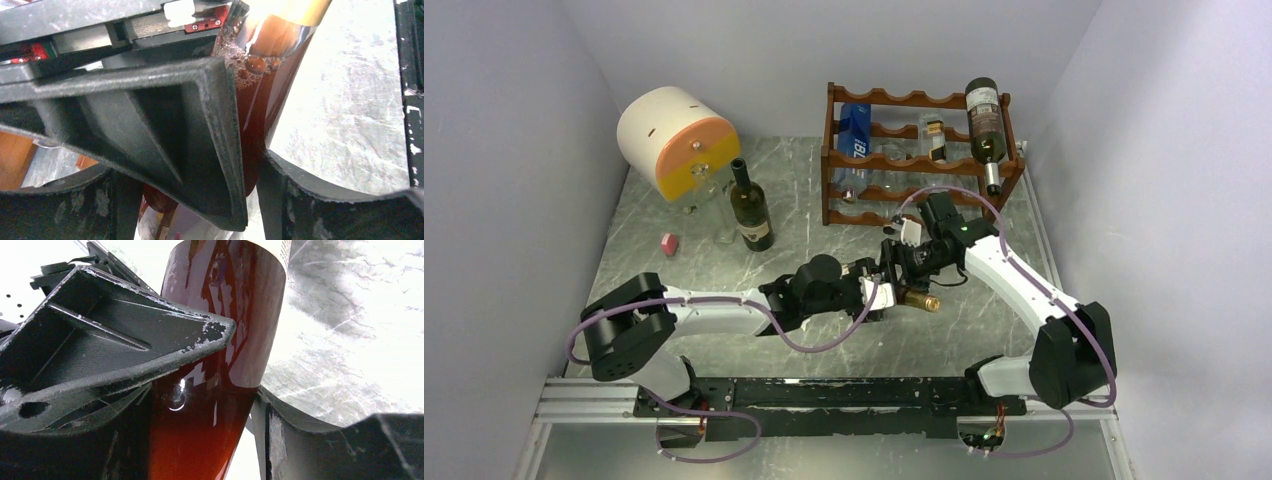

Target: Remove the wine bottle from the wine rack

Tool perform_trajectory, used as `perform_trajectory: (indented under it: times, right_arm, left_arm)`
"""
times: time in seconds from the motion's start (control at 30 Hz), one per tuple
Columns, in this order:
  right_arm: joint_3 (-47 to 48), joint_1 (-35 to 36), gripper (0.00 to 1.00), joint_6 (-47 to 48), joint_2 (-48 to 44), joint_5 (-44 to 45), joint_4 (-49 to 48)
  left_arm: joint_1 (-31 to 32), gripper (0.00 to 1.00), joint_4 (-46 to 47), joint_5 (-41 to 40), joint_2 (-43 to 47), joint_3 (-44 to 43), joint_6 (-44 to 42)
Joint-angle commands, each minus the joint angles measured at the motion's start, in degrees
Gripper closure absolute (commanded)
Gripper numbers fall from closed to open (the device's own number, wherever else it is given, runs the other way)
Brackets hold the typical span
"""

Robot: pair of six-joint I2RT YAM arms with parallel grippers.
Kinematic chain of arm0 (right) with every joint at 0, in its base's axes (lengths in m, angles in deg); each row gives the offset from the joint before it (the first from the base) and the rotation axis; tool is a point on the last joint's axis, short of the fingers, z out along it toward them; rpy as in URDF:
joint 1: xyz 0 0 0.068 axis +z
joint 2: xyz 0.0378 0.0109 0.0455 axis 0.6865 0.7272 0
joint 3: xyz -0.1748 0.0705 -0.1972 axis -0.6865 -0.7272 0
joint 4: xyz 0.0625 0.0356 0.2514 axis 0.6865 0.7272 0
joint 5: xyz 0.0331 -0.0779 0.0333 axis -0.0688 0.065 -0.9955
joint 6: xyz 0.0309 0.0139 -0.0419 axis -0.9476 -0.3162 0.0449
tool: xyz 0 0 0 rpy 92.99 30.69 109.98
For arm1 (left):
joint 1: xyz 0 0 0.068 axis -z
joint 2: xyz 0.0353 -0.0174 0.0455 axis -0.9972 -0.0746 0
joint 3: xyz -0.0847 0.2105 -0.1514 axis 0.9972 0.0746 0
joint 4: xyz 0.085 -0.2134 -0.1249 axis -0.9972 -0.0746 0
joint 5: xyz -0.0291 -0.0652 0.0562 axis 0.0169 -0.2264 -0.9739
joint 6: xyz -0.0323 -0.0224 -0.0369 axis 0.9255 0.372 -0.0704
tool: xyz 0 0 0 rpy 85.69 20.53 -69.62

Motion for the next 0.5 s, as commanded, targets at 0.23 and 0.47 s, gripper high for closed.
perform_trajectory:
  times: [0.23, 0.47]
  right_arm:
    - [6.43, 1.48, 0.24, -9.96, -1.54, -12.28, -12.34]
    - [8.31, 1.68, 0.17, -13.13, -1.52, -12.82, -14.09]
  left_arm:
    - [-1.79, 0.56, 15.54, -12.78, 6.88, 10.44, 8.74]
    - [-1.81, 0.61, 18.53, -15.11, 10.60, 14.05, 13.10]
